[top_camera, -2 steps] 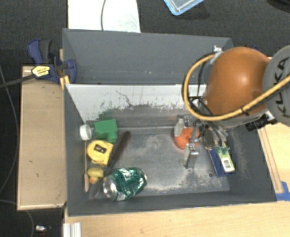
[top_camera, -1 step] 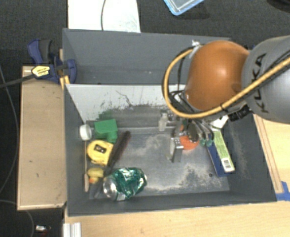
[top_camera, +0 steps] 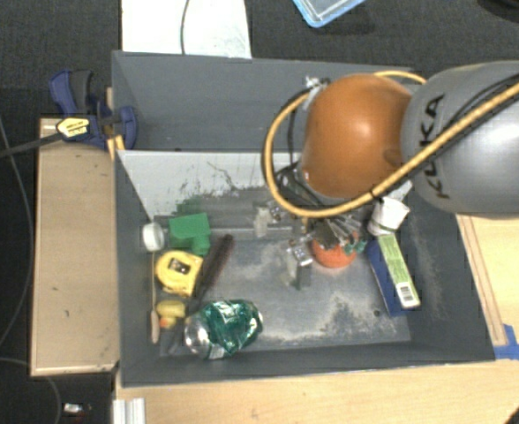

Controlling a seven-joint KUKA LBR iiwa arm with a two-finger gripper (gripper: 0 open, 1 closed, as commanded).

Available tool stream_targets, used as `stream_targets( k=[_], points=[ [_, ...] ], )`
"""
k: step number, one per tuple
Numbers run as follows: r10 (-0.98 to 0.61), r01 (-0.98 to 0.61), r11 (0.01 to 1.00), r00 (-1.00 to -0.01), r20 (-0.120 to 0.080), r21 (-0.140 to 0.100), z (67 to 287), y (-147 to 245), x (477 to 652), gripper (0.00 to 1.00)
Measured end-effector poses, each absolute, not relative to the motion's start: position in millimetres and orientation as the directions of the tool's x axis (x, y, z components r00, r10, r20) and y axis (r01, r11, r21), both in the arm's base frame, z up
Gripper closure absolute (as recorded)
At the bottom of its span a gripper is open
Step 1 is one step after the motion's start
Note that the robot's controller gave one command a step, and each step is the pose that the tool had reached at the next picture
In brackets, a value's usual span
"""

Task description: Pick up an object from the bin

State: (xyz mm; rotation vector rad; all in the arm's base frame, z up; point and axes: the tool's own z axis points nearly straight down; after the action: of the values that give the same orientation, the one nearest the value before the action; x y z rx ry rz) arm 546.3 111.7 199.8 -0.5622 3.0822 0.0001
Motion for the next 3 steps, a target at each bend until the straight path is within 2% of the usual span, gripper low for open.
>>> stream_targets(
  k=[1,2,3],
  points=[
    [-0.384,-0.384,0.923,-0.923,-0.01,-0.001,157.2,118.0,500.2,0.0],
    [-0.5,-0.5,0.866,-0.866,-0.014,-0.004,157.2,150.2,513.9,0.0],
    [-0.627,-0.627,0.779,-0.779,-0.008,-0.003,126.8,158.6,502.9,0.0]
  ],
)
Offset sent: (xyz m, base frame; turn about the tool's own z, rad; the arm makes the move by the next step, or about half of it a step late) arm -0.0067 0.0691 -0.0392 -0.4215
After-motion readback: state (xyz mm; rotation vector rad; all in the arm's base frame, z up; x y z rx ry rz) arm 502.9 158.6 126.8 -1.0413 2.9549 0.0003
